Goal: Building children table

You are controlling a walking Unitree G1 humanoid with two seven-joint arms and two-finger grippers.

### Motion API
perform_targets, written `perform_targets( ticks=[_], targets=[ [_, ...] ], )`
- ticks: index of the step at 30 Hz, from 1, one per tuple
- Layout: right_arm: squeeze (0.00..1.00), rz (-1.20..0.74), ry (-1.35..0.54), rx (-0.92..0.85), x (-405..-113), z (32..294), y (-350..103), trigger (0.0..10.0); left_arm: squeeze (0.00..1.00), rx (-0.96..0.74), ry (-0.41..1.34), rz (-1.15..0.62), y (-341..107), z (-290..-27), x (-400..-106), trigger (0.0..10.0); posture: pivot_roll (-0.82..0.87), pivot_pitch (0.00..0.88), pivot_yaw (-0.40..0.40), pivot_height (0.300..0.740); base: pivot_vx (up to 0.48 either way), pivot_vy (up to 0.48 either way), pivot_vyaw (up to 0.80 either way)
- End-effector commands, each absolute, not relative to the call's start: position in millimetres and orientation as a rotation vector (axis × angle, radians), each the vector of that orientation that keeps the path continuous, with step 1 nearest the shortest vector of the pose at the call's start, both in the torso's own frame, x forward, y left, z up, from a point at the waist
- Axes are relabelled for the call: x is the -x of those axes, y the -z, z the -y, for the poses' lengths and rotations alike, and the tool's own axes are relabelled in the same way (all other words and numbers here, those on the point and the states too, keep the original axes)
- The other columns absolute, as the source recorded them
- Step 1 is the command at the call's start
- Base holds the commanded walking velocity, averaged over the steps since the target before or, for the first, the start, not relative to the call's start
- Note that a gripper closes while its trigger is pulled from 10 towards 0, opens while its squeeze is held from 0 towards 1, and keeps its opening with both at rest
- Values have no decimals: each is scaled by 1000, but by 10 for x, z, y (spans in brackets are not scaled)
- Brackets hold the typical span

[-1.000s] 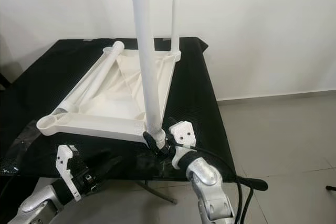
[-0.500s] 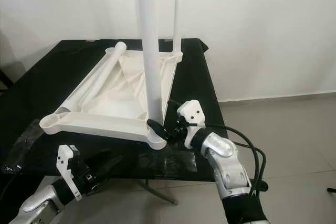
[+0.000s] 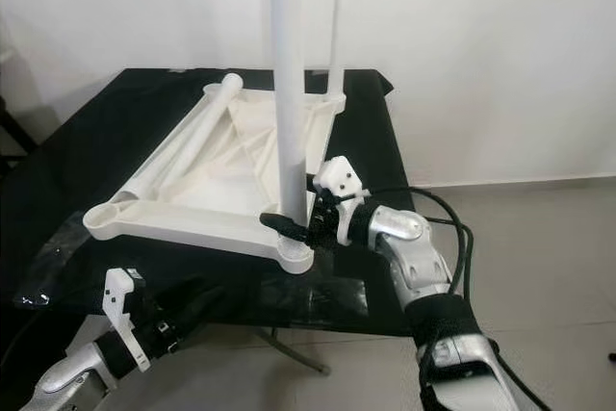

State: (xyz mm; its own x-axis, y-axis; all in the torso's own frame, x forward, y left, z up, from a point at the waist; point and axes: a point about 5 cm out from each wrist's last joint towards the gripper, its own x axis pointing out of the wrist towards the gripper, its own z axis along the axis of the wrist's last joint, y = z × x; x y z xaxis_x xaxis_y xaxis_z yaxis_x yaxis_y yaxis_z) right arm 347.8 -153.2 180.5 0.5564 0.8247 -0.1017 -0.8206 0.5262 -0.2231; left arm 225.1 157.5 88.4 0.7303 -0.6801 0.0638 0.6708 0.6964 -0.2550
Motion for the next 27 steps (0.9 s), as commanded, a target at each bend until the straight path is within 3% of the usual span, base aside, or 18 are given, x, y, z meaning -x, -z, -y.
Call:
perform_targets(
  ticks=[1, 9, 10, 27],
  targets=[
    [0, 31, -997, 266, -3505, 1546, -1852, 10000, 0, 261, 750, -36, -891, -1577, -2235, 10000, 47, 13, 13, 740, 0, 0, 0],
    [0, -1, -1148, 267, -3576, 1503, -1942, 10000, 0, 260, 748, -40, -894, -1583, -2214, 10000, 60, 25, 16, 740, 0, 0, 0],
    [0, -8, -1174, 267, -3587, 1480, -1956, 196, 0, 260, 748, -41, -893, -1584, -2212, 10000, 60, 25, 16, 740, 0, 0, 0],
    [0, -49, -1217, 219, -3520, 1623, -1858, 0, 0, 267, 745, -41, -900, -1582, -2185, 10000, 54, 34, 20, 740, 0, 0, 0]
  ],
)
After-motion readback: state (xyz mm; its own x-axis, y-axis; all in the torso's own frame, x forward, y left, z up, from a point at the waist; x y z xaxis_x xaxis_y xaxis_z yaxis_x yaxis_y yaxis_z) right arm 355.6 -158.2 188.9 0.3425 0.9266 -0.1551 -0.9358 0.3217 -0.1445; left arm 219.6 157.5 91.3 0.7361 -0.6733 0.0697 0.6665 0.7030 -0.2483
